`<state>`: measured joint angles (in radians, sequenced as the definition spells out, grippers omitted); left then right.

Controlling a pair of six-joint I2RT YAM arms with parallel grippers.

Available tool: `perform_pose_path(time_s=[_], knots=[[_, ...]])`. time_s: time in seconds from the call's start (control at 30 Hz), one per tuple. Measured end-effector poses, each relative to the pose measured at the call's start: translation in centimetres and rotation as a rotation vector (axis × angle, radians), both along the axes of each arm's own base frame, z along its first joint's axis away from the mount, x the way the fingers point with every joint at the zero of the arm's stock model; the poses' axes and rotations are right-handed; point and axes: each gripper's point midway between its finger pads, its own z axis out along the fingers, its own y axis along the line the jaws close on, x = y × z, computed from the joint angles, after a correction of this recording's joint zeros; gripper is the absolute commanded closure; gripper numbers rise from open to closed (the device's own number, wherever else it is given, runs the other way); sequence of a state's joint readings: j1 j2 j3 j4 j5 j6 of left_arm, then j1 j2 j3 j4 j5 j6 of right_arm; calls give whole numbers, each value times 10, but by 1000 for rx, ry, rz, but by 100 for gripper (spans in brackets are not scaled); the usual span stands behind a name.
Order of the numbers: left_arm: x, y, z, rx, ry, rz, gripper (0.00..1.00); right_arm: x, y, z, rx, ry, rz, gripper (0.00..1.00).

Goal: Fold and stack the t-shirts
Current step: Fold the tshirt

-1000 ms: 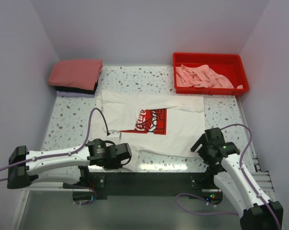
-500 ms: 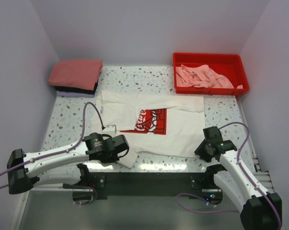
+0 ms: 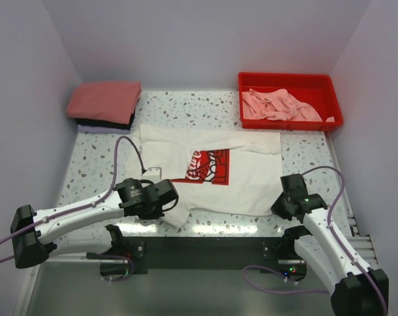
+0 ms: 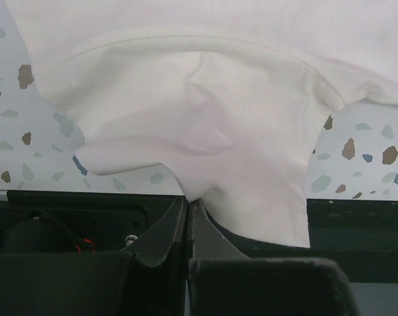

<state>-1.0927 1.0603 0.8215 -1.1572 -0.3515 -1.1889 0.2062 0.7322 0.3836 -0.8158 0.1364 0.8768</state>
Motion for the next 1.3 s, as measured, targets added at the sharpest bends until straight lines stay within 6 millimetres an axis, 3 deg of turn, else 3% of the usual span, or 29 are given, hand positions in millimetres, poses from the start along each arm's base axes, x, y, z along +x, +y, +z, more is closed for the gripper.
perform_pose_path(time_s=[0.37,0.57,0.97,1.3], knots=[[39,-5,29,19,-124,29,100,20,5,12,-10,-13,81,100],[75,-3,38,49,-216,64,100,50,9,35,-22,-97,123,100],[157,-8,51,68,-420,91,100,95,5,57,-93,-200,142,100],[207,2,55,97,-499,120,100,132,2,74,-142,-269,126,100]])
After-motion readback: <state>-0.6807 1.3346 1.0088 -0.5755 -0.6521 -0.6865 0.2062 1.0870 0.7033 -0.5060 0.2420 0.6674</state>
